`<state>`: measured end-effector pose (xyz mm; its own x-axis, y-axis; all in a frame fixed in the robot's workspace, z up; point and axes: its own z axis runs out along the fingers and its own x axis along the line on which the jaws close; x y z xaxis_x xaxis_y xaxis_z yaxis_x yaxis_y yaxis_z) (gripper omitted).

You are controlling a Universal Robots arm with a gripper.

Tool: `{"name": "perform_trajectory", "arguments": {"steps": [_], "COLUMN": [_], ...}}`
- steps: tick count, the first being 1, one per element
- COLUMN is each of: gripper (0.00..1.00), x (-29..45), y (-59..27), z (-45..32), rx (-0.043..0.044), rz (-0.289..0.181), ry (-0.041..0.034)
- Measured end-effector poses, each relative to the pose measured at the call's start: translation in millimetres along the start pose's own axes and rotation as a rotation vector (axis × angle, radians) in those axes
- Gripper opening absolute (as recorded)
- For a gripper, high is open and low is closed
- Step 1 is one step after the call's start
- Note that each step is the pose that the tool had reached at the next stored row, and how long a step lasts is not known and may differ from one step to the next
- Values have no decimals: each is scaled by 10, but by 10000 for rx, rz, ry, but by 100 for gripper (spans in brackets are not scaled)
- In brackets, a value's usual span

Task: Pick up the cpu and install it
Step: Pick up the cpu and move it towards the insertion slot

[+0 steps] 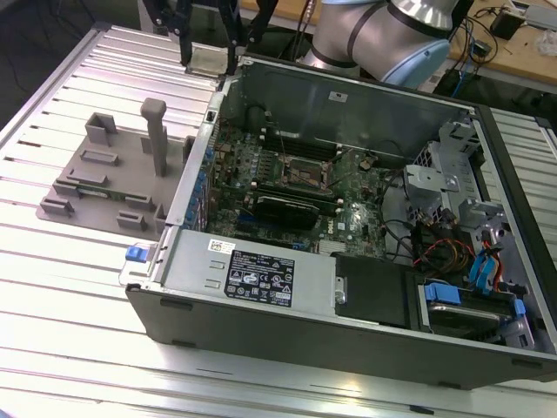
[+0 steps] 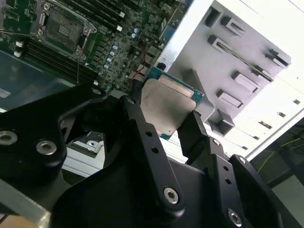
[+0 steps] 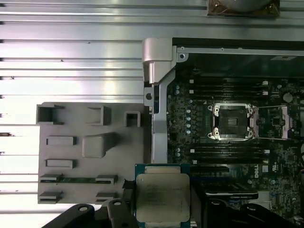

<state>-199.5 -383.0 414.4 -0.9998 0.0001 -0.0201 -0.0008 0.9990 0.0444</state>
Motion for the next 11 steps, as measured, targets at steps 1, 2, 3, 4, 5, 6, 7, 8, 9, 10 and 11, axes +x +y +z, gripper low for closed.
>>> {"name": "perform_trajectory", "arguments": {"steps": [1, 2, 3, 4, 5, 6, 7, 8, 9, 10, 11], "gripper": [55, 55, 55, 55, 55, 55, 55, 55, 55, 55, 55], "x": [-28, -61, -85, -106, -181, -232, -307, -364, -390, -416, -453], "y": [0, 0, 0, 0, -1, -1, -1, -1, -1, -2, -2], "z": [1, 1, 2, 3, 4, 5, 6, 8, 8, 8, 9], "rx": [0, 0, -1, -1, 0, 0, 0, 0, 0, 0, 0], "rz": [0, -1, -1, -1, 0, 0, -2, 0, 0, -1, -2], "ry": [0, 0, 0, -1, -1, 0, 0, -1, -1, -1, 0]}}
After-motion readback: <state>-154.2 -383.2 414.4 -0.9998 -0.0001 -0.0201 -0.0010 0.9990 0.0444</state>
